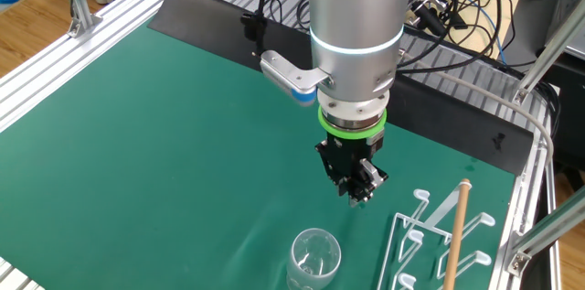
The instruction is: Put the cup on the cup rack
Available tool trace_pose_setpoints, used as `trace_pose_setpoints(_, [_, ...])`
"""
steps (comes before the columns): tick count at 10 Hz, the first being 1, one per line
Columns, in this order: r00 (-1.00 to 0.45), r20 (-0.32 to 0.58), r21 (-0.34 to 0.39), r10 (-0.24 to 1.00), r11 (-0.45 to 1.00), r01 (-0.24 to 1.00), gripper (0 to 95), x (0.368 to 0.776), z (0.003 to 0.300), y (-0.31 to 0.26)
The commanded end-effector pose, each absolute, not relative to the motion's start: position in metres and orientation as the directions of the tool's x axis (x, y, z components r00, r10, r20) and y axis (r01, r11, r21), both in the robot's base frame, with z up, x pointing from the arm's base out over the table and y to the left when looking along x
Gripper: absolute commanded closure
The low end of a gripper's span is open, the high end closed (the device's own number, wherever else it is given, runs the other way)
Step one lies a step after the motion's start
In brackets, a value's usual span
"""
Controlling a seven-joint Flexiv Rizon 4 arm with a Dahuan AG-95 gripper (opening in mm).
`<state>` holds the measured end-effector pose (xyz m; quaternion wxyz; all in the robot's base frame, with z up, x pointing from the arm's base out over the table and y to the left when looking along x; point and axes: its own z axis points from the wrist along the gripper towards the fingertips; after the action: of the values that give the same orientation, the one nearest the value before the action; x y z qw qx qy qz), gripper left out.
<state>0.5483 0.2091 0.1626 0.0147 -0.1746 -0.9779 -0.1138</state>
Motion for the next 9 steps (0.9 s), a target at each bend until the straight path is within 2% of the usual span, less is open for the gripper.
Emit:
trace_pose_setpoints(1, [-0.958, 0.084, 0.198, 0.274, 0.938, 0.286, 76.0, 0.5488, 0.1627, 0.2095])
trace_pose_setpoints(3, [-0.962, 0.092, 0.196, 0.258, 0.942, 0.271, 76.0, 0.5488, 0.1627, 0.2095])
trace_pose_setpoints(5, [-0.942, 0.103, 0.195, 0.319, 0.922, 0.334, 76.0, 0.5488, 0.1627, 0.2095])
trace_pose_setpoints(8, [-0.938, 0.101, 0.165, 0.332, 0.924, 0.345, 76.0, 0.5488, 0.1627, 0.2095])
trace_pose_setpoints(9, [-0.945, 0.105, 0.135, 0.310, 0.937, 0.323, 76.0, 0.5488, 0.1627, 0.2095])
